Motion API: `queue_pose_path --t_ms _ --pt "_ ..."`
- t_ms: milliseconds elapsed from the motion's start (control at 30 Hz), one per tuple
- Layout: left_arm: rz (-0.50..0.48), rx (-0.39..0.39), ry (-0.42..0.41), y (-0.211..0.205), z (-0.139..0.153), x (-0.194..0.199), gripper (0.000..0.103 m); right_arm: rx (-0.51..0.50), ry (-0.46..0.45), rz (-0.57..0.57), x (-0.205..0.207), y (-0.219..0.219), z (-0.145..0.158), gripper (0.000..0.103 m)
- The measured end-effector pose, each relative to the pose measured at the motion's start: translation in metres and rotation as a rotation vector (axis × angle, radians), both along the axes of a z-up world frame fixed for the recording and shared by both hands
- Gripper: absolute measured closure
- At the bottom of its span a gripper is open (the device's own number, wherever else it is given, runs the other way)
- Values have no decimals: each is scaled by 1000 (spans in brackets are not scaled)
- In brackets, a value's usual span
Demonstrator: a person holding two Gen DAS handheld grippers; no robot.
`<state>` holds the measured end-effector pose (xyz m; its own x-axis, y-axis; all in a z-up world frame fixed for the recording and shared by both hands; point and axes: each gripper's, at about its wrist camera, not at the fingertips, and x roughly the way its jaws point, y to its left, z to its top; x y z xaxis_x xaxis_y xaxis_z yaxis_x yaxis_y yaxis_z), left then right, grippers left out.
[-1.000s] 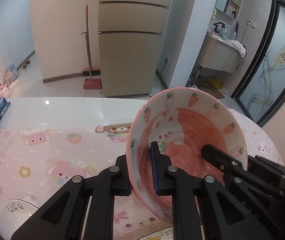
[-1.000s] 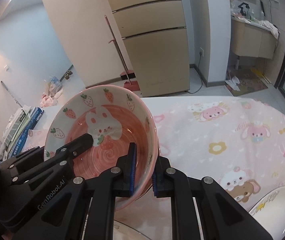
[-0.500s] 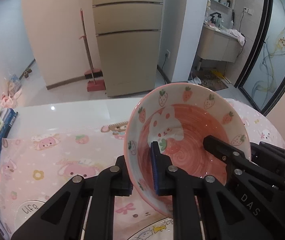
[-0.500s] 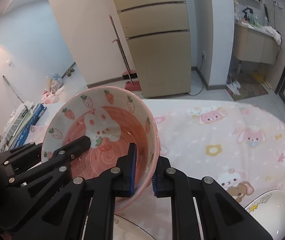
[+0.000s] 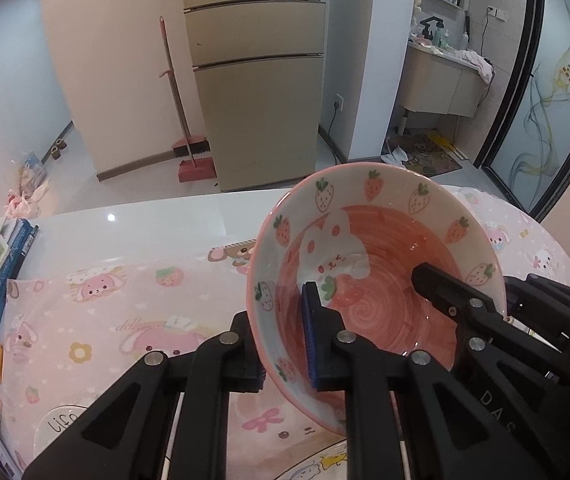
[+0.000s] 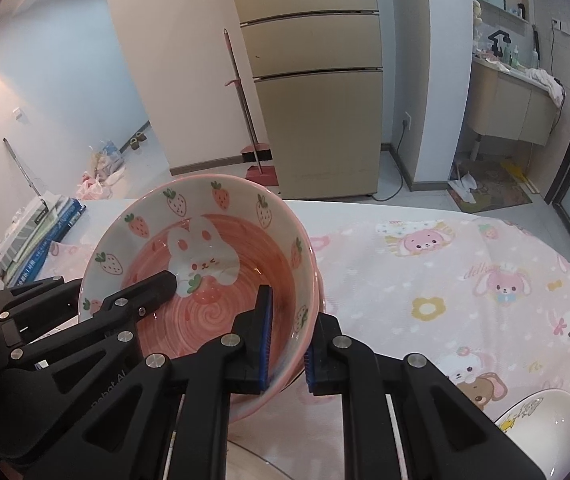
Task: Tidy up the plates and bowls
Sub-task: 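Lower the bunny bowl onto the stacked bowls and open both grippers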
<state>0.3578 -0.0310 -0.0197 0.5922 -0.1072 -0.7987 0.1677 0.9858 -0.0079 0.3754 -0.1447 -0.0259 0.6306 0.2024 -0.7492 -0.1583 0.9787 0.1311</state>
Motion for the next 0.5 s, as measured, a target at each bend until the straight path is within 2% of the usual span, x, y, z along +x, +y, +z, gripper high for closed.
queue_pose_path --t_ms 300,500 --pt "-2 31 -20 -4 -3 0 90 18 5 12 1 -2 -3 88" --pt "0 -6 -25 0 5 -2 88 -70 -72 -32 -11 6 11 87"
